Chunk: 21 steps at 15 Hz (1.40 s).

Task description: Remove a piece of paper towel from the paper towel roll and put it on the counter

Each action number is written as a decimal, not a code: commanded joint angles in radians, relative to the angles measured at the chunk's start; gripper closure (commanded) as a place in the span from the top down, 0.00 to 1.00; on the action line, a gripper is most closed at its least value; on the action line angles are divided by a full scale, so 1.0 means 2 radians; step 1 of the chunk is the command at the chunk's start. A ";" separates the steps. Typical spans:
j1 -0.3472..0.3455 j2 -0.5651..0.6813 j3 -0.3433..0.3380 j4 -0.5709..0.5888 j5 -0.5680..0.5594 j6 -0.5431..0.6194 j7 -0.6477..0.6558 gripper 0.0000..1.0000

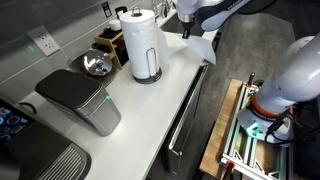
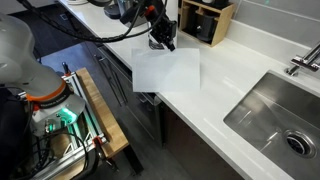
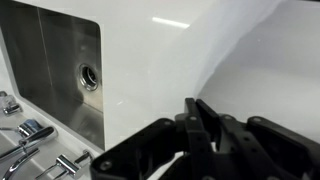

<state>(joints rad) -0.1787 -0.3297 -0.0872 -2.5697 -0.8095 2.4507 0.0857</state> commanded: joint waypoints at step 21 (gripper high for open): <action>0.004 0.005 -0.013 -0.004 0.023 0.145 0.002 1.00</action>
<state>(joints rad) -0.2177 -0.2336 -0.0999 -2.5451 -0.8880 2.8010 0.2040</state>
